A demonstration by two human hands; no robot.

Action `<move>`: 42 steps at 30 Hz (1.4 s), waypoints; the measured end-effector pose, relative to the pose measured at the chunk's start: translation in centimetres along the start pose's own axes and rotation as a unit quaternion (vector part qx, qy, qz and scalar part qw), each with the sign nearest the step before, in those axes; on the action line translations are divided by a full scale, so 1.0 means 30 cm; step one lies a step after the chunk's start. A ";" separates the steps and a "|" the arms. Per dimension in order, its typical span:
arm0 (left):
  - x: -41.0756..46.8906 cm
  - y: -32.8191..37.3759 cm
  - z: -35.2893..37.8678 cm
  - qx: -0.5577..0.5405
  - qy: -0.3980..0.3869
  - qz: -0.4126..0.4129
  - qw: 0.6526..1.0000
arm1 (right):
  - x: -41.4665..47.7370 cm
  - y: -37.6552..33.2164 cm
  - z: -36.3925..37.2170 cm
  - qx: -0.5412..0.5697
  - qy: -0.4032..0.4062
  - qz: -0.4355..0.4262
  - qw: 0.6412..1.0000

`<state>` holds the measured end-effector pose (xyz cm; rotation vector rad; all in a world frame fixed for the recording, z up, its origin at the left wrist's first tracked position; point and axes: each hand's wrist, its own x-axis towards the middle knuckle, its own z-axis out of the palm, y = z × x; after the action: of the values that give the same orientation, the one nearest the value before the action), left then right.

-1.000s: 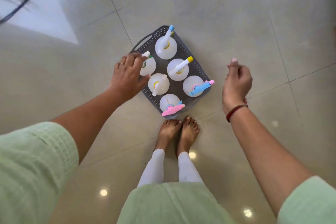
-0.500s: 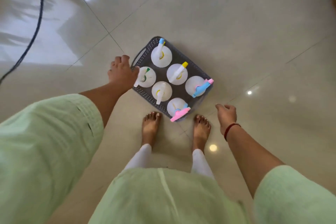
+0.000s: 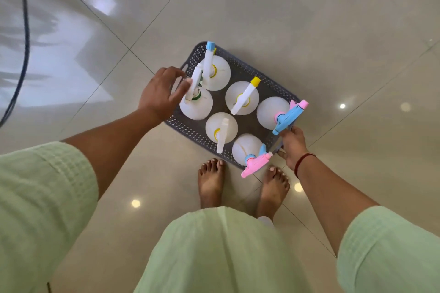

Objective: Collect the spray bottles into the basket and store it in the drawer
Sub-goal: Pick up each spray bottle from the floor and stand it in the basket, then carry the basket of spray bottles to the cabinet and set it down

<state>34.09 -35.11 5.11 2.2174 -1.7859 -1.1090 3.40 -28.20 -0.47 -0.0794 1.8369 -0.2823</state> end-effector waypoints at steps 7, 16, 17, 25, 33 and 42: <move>-0.021 0.067 0.047 0.105 0.032 -0.015 0.994 | -0.005 -0.023 -0.032 -0.056 0.016 -0.004 0.998; -0.134 -0.023 0.025 0.109 -0.014 -0.024 0.994 | -0.026 -0.039 -0.026 -0.077 0.009 0.015 0.997; -0.139 -0.023 0.025 0.112 -0.019 -0.021 0.993 | -0.025 -0.043 -0.023 -0.076 0.009 0.012 0.997; -0.083 -0.053 -0.032 0.036 0.088 0.029 0.995 | 0.001 -0.024 -0.021 -0.043 0.001 0.041 0.998; 0.154 -0.136 0.064 0.077 -0.098 -0.202 0.971 | 0.097 0.060 -0.008 -0.022 -0.018 0.073 0.997; 0.203 -0.121 0.072 0.079 -0.125 -0.203 0.968 | 0.112 0.065 -0.006 -0.145 0.001 0.000 0.989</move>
<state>36.14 -38.55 -1.13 2.7366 -1.5889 -1.4193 2.45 -26.94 -4.01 -0.2806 1.8695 -0.0136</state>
